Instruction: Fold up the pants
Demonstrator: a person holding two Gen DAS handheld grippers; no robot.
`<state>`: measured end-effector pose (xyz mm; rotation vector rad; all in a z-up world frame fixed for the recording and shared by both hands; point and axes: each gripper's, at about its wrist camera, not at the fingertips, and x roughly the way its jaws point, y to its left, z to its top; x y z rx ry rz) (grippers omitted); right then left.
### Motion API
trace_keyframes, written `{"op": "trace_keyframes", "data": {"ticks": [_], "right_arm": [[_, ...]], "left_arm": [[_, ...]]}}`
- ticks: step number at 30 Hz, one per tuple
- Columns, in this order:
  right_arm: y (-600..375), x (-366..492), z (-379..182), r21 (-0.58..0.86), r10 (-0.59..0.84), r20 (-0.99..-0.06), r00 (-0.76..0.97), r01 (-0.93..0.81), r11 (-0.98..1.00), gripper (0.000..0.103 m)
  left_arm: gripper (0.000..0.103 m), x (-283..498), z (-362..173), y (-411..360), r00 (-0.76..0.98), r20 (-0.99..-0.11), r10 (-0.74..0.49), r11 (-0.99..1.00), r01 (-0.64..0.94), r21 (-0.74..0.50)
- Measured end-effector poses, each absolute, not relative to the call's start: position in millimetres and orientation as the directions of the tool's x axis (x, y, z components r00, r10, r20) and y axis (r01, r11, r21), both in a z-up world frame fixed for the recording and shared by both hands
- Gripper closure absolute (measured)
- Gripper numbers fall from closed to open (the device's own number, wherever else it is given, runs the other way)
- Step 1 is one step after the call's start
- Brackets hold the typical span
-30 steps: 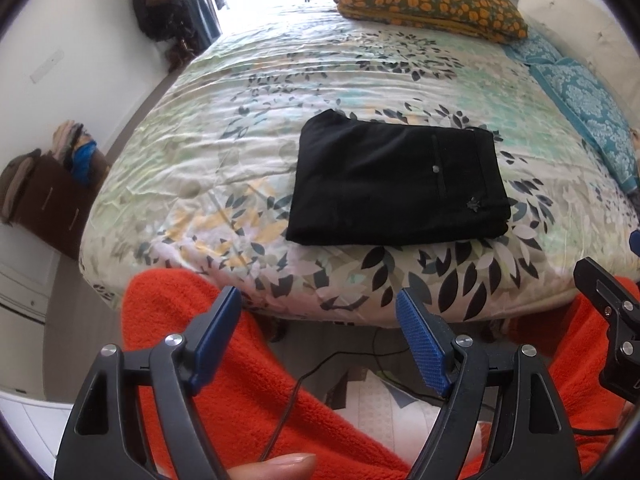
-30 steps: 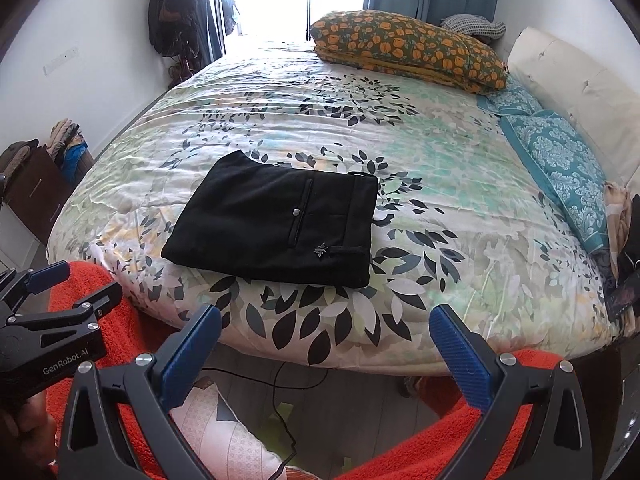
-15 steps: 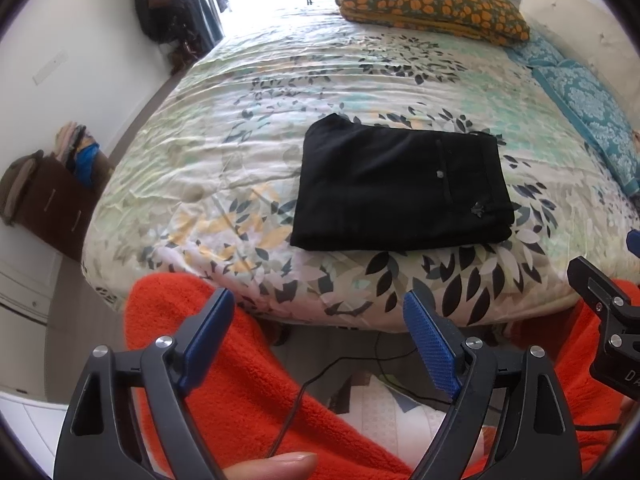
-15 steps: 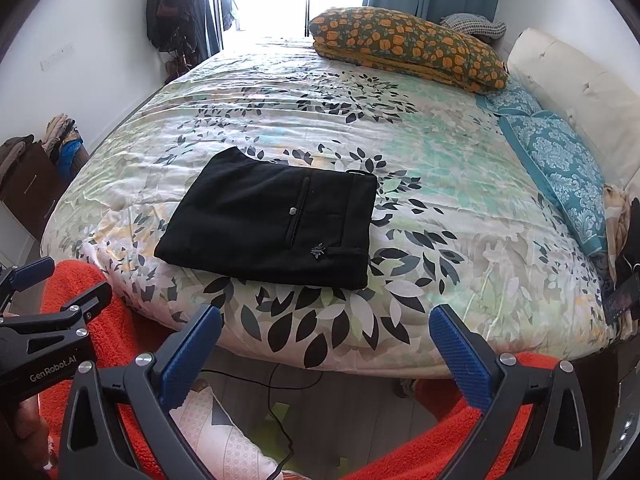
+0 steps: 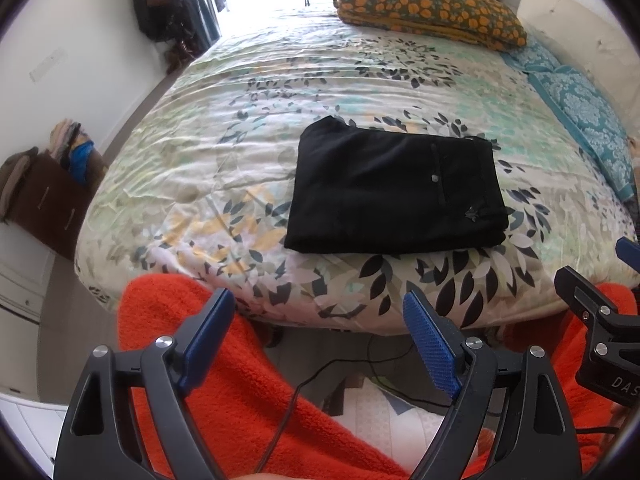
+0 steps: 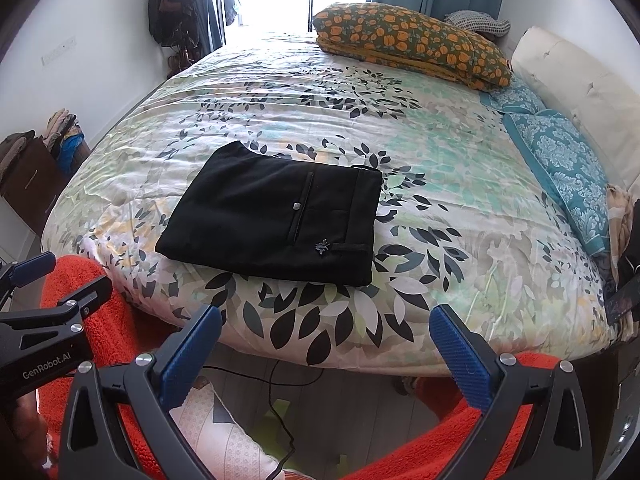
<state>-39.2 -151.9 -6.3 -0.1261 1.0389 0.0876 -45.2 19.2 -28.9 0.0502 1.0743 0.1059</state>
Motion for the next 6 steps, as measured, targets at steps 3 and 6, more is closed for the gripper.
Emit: {"op": "trace_keyframes", "data": {"ticks": [3, 6], "right_arm": [[-151.2, -39.3, -6.3, -0.063, 0.013, -0.863, 0.504, -0.132, 0.989, 0.000], [-151.2, -39.7, -6.8, -0.055, 0.017, -0.865, 0.502, -0.128, 0.990, 0.000]], "left_arm": [[0.015, -45.1, -28.4, 19.5, 0.474, -0.875, 0.097, 0.995, -0.061, 0.077], [0.015, -46.3, -27.2, 16.8, 0.488, -0.866, 0.106, 0.994, -0.056, 0.091]]}}
